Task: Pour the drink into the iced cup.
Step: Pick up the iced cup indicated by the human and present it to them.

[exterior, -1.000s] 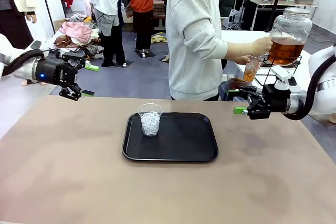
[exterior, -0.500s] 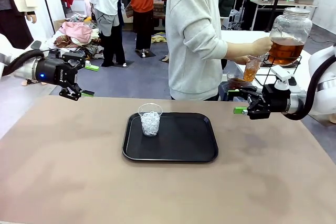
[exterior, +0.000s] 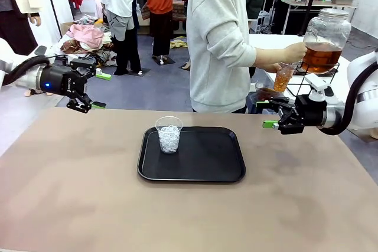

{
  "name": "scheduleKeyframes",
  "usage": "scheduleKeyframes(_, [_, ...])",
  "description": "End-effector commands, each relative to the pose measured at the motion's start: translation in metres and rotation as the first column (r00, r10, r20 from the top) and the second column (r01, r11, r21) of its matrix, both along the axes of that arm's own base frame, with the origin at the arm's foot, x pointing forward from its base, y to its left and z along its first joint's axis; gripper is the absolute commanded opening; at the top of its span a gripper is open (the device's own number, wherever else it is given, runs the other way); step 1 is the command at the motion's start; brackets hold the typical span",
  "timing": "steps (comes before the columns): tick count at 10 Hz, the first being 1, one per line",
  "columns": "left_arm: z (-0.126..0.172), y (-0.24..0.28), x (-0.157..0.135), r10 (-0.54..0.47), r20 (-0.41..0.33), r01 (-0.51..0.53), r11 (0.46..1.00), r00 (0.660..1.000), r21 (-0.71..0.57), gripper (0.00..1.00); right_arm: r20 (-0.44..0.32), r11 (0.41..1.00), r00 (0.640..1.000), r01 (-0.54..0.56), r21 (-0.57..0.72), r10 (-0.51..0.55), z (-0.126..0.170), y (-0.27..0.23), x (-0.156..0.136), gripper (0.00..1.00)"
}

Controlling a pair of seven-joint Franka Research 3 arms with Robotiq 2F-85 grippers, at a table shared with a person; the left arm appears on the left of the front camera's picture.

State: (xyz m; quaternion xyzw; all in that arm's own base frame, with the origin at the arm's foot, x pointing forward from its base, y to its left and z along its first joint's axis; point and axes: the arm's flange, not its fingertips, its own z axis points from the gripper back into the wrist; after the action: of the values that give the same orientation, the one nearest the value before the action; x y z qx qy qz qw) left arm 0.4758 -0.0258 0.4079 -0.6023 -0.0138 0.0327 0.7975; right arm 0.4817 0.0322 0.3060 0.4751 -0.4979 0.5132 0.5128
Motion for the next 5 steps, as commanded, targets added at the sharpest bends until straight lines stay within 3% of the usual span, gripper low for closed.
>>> scheduleKeyframes(1, [0.0009, -0.0001, -0.0014, 0.000, 0.001, 0.000, 1.000, 1.000, -0.002, 1.00, -0.004, 1.000, 1.000, -0.003, -0.006, 0.003, 0.0029, 0.0017, 0.0035, 1.00])
scheduleKeyframes(5, [0.0009, -0.0001, -0.0014, 0.000, 0.001, 0.000, 1.000, 1.000, -0.002, 1.00, -0.004, 1.000, 1.000, -0.003, -0.006, 0.003, 0.0029, 0.0017, 0.0035, 1.00])
